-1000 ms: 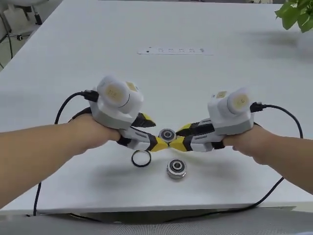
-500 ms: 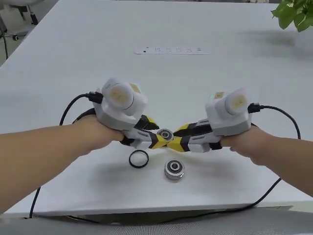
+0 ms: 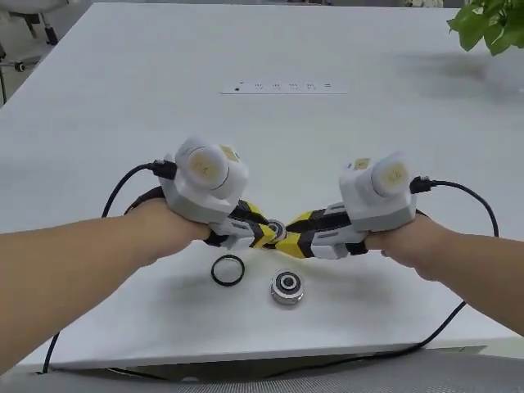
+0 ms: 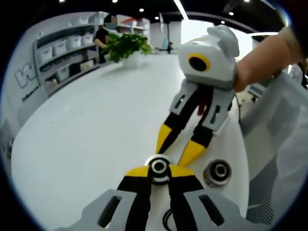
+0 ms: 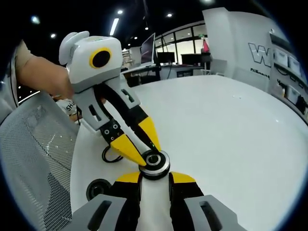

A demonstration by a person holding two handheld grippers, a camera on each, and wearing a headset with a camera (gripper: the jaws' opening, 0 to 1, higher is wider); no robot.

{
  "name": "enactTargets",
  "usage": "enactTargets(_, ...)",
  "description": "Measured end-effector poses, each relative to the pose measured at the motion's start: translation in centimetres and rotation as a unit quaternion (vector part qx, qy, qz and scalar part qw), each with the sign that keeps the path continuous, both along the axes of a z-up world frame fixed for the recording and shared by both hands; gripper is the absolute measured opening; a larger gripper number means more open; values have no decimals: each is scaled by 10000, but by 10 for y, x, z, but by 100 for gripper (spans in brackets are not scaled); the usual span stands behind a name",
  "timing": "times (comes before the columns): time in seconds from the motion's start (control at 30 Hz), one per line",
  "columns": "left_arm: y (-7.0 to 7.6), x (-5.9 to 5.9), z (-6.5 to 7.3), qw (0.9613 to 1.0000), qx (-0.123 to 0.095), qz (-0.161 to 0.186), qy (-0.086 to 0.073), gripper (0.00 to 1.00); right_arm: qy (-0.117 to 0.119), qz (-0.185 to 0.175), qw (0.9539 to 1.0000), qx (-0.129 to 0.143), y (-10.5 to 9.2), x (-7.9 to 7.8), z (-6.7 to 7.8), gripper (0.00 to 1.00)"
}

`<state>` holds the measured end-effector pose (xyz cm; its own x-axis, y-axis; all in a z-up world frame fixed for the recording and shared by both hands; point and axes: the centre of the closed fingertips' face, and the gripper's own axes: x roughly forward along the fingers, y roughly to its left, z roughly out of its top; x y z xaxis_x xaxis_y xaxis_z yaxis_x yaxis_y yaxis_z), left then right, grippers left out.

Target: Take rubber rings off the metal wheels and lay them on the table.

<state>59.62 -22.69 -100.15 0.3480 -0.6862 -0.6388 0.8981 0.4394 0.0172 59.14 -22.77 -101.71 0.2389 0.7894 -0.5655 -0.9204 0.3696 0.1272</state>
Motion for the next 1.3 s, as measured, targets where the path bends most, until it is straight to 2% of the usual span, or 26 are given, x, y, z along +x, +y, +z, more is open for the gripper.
enactTargets(0.5, 1, 4, -3, 9999, -49, 125, 17, 14, -141, 26, 9999, 12, 7, 4, -2, 23)
enactTargets(0.77, 1, 5, -3, 9998, -109, 194, 20, 14, -140, -27, 9999, 21, 4, 4, -2, 22)
enactTargets(0.97, 1, 5, -4, 9997, -126, 227, 21, 13, -111, -32, 9999, -10, 0, 1, -3, 18)
enactTargets(1.03, 1, 5, -4, 9996, -128, 233, 22, 13, -126, -24, 9999, -114, -4, 2, -5, 14)
enactTargets(1.17, 1, 4, -4, 9996, -123, 248, 29, 13, -43, -104, 9999, -75, -6, 3, -5, 6)
enactTargets(1.3, 1, 4, -4, 9995, -123, 275, 32, 13, -28, -125, 9999, -92, -6, 2, -5, 5)
